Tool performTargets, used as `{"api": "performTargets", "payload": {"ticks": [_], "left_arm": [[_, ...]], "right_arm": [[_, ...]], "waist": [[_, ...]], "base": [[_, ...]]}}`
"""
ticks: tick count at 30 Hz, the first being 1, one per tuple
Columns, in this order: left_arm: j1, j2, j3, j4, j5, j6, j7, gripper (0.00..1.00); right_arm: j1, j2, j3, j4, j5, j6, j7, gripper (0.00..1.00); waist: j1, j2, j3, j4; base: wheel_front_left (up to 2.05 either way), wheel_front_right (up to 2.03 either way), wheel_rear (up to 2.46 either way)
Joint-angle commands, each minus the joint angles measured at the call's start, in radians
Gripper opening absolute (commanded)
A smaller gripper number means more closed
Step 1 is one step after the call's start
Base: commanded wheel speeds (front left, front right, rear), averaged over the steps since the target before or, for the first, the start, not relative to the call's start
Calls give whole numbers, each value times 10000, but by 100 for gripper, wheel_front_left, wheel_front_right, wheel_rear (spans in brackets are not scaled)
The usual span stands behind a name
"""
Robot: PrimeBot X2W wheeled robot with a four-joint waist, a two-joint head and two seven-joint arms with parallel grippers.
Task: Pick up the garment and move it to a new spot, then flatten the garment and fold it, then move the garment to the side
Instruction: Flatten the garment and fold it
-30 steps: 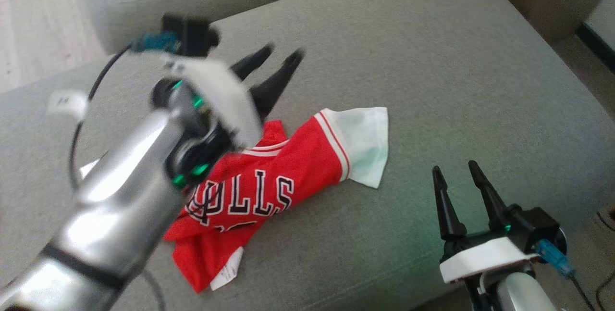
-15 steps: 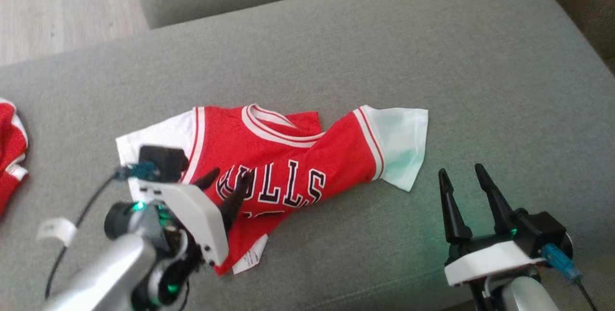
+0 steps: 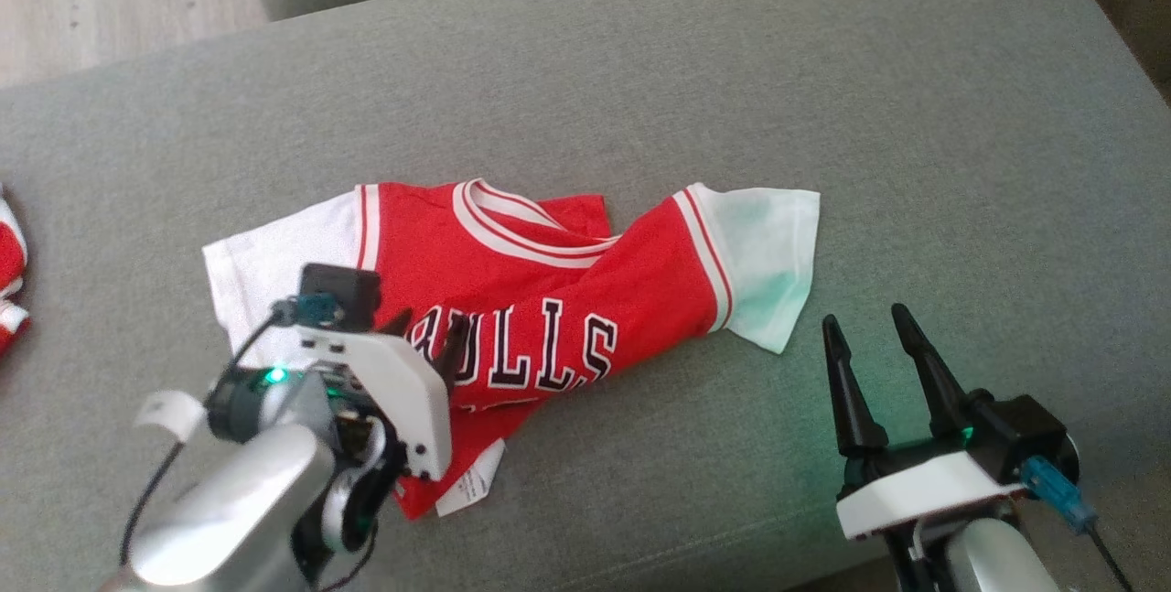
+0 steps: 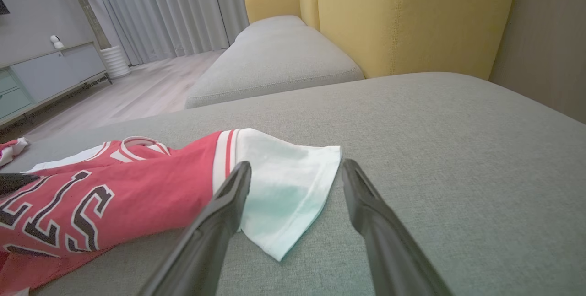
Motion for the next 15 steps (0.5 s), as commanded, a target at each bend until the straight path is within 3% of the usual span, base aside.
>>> {"api": "performTargets", "payload": {"ticks": [1,6,9,15], "left_arm": [[-532,112,276,-136,49,-76,41,0],[-790,109,-5,547,407,-213,-4,0],[-1172,150,90,678,817,-61,-426,0],[-2729,100,234,1112,1754,-78,-1090,0]], "right_arm": [[-389,-45,251,-261,-39,77,-109,100],[-405,-45,280,-235,19,77,-109,100],[-407,-45,237,-251,40,77,-109,100],[-549,-45,419,-294,107,77,-109,100]], "waist": [[0,0,-3,-61],[0,0,-11,-250],[0,0,17,-333],[0,0,309,-603]], "base": [[0,0,0],[0,0,0],[0,0,0],[0,0,0]]}}
